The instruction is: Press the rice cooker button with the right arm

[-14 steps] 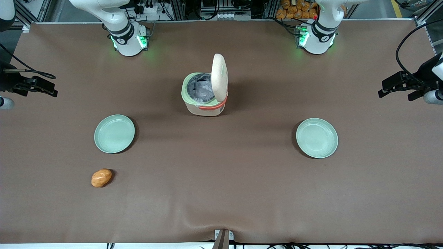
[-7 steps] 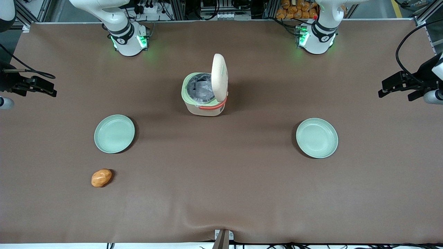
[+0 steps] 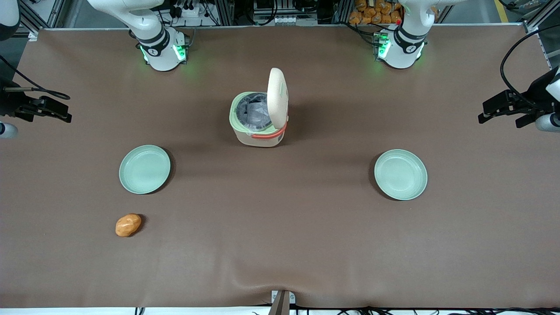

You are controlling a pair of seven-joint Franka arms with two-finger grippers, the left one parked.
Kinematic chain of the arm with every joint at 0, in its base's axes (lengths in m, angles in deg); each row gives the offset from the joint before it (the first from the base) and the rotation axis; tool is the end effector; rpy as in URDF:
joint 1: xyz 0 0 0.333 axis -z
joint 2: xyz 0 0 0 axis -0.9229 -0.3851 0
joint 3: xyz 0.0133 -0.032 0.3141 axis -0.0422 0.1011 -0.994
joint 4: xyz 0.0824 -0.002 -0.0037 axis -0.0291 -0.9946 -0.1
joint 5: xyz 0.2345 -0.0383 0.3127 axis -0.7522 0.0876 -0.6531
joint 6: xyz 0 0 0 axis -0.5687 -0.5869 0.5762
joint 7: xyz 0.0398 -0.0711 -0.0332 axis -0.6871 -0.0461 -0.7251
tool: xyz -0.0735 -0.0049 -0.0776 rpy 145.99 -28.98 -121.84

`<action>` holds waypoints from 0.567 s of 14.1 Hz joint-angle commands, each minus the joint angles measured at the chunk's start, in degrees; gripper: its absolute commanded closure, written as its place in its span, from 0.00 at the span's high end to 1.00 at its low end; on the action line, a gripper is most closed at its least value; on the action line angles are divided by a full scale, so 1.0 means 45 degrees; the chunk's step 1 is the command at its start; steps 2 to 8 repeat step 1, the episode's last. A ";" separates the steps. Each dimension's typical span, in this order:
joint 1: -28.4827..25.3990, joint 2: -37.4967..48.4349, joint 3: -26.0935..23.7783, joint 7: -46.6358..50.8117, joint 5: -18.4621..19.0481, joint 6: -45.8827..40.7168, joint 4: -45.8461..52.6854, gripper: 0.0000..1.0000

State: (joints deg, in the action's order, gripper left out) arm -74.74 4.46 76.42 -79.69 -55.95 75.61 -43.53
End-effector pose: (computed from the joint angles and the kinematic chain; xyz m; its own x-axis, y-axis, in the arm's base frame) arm 0.5528 -0.0319 0.6008 0.9928 -0.0273 -0.1162 -0.0248 -0.9994 0.0228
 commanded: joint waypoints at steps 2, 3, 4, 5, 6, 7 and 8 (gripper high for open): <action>0.0021 0.0309 -0.0073 -0.0154 0.0284 -0.0041 -0.0155 1.00; 0.0021 0.0309 -0.0073 -0.0154 0.0284 -0.0041 -0.0155 1.00; 0.0021 0.0309 -0.0073 -0.0154 0.0284 -0.0041 -0.0155 1.00; 0.0021 0.0309 -0.0073 -0.0154 0.0284 -0.0041 -0.0155 1.00; 0.0021 0.0309 -0.0073 -0.0154 0.0284 -0.0041 -0.0155 1.00; 0.0021 0.0309 -0.0073 -0.0154 0.0284 -0.0041 -0.0155 1.00; 0.0021 0.0309 -0.0073 -0.0154 0.0284 -0.0041 -0.0155 1.00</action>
